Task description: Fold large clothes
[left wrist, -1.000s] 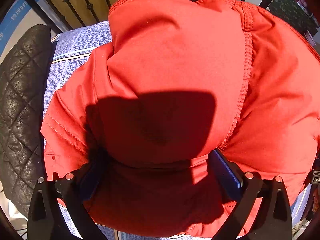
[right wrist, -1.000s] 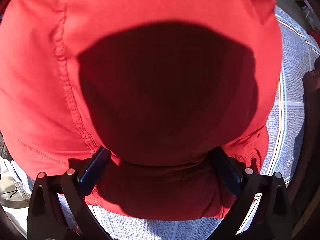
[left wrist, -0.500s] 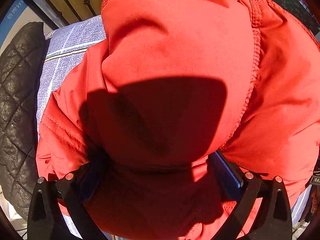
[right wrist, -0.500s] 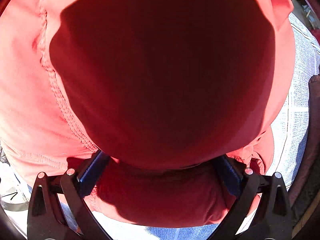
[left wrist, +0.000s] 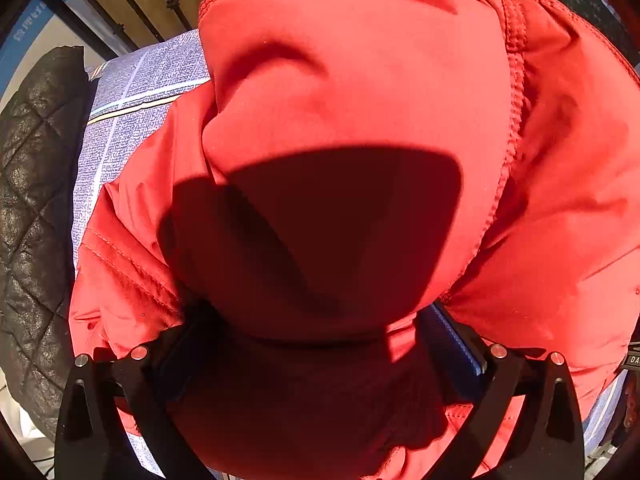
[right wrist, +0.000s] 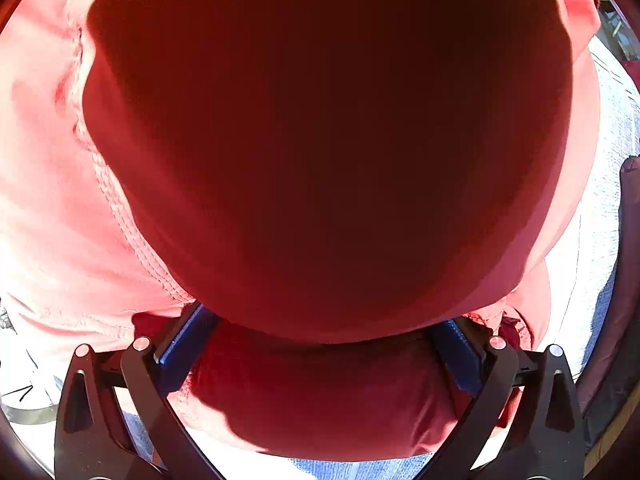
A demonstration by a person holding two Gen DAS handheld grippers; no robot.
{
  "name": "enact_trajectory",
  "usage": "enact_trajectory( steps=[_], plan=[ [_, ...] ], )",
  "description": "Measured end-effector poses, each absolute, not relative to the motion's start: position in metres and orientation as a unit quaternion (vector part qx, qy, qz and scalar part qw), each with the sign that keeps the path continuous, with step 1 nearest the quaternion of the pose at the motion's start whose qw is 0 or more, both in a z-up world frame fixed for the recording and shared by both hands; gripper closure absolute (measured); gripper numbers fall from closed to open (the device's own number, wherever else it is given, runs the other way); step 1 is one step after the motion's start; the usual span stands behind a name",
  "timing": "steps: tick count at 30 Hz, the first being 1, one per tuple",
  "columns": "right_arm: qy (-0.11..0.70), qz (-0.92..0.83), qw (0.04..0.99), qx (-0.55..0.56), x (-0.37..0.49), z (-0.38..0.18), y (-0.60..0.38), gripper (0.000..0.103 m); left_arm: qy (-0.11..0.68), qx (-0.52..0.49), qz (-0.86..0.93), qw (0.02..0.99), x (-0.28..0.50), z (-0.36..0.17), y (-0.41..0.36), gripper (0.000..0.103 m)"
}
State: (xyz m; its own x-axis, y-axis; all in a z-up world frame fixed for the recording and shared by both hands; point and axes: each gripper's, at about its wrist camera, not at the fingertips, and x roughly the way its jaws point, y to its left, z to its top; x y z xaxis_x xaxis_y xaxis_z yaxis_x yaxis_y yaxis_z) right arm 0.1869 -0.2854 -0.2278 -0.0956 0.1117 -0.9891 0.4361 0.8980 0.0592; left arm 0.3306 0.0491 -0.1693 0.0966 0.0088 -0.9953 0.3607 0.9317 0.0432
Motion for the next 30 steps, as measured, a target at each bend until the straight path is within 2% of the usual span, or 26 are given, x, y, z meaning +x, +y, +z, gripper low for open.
enact_trajectory(
  steps=[19, 25, 30],
  plan=[
    [0.719, -0.141, 0.658, 0.173, 0.203, -0.221, -0.302, 0.004, 0.651, 0.156, -0.111, 0.734, 0.321, -0.156, 0.045, 0.004],
    [0.664, -0.133, 0.718, 0.161, 0.178, -0.185, -0.295, 0.004, 0.613, 0.137, -0.129, 0.768, 0.285, -0.116, 0.072, 0.006],
    [0.586, -0.122, 0.765, 0.238, 0.135, -0.133, -0.324, 0.004, 0.578, 0.098, -0.135, 0.799, 0.26, -0.078, 0.117, 0.006]
  ],
)
